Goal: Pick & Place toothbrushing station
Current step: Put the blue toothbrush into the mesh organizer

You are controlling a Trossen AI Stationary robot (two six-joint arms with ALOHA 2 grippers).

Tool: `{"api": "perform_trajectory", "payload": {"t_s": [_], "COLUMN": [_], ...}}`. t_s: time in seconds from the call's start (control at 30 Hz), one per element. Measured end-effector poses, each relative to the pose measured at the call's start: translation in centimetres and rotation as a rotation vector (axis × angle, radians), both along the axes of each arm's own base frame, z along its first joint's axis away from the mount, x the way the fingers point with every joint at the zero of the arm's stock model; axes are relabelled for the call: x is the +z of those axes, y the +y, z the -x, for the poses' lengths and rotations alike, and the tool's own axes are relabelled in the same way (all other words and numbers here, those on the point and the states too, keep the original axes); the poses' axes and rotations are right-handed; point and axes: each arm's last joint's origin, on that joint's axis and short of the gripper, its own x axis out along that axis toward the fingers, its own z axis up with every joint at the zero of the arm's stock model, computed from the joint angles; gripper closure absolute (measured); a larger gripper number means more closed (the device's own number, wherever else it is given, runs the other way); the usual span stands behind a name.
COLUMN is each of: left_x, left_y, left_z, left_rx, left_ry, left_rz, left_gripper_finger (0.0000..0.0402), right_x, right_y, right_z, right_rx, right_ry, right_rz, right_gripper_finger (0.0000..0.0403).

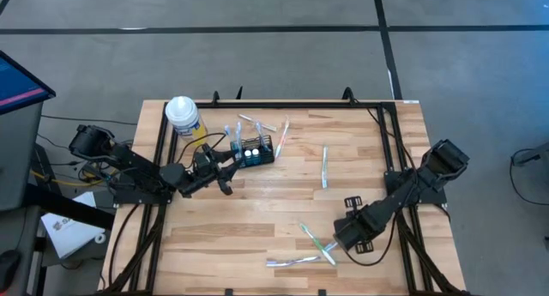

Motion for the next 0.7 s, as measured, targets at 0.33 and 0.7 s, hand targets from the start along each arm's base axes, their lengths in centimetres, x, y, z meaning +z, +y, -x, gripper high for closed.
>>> {"api": "perform_trajectory", "payload": {"t_s": [0.33, 0.7], "left_x": [0.0, 0.0], "left_y": [0.0, 0.0], "left_z": [0.0, 0.0], "left_rx": [0.0, 0.0], "left_ry": [0.0, 0.0], "left_rz": [0.0, 0.0], "left_gripper_finger": [0.0229, 0.0229], "right_x": [-0.06, 0.73], "right_y": [-0.01, -0.24], "right_z": [0.05, 0.16], "right_rx": [0.005, 0.011], "right_ry": [0.004, -0.029], "right_rz": [0.001, -0.002], "right_gripper_finger": [0.0389, 0.0391]}}
